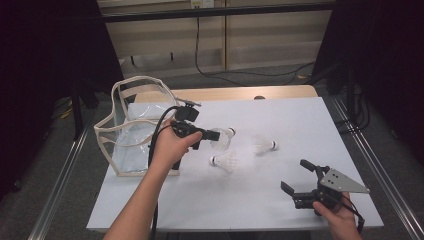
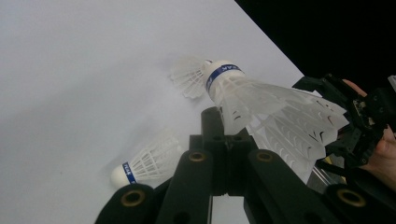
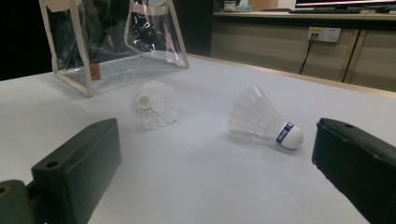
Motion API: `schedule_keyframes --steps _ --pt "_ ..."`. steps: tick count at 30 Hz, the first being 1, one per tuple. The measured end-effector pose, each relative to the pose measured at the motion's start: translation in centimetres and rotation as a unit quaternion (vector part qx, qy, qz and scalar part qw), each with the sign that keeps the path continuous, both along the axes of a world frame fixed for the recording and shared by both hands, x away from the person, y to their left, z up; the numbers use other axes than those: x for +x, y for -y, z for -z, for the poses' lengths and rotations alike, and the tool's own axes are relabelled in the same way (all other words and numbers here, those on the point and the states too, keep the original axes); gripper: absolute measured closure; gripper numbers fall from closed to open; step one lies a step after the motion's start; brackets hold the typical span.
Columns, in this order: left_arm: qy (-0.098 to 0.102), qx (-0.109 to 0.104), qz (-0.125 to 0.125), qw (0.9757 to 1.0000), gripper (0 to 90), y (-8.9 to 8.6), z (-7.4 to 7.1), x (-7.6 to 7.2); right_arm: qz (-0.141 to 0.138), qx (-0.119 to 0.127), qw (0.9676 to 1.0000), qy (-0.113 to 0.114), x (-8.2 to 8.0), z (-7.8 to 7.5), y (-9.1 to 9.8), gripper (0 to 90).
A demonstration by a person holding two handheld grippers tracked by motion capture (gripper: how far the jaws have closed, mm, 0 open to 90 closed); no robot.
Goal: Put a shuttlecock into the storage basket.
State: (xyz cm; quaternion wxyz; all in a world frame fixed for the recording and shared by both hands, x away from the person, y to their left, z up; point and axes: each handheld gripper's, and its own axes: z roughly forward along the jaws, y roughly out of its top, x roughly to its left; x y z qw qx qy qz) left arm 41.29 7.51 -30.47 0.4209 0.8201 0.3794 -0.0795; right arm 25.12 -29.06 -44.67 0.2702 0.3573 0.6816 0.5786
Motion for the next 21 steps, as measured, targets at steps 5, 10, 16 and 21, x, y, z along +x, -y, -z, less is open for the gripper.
schedule_keyframes --steps 5,10,16,21 --pt "-0.001 0.004 -0.002 1.0000 90.0 -0.19 -0.20 0.25 0.000 -0.001 1.0000 0.000 -0.01 0.00 -0.04 0.8" --pt "0.001 0.007 -0.007 1.0000 90.0 -0.34 -0.55 0.38 0.000 0.000 1.0000 0.000 0.00 0.00 -0.01 0.8" --pt "0.002 0.011 -0.007 0.9999 90.0 -0.22 -0.91 0.54 -0.001 -0.001 1.0000 -0.001 -0.05 -0.02 -0.05 0.8" --pt "-0.001 0.012 -0.012 0.9999 90.0 -0.16 -0.98 0.79 -0.001 -0.001 1.0000 0.000 -0.04 0.00 -0.06 0.8"
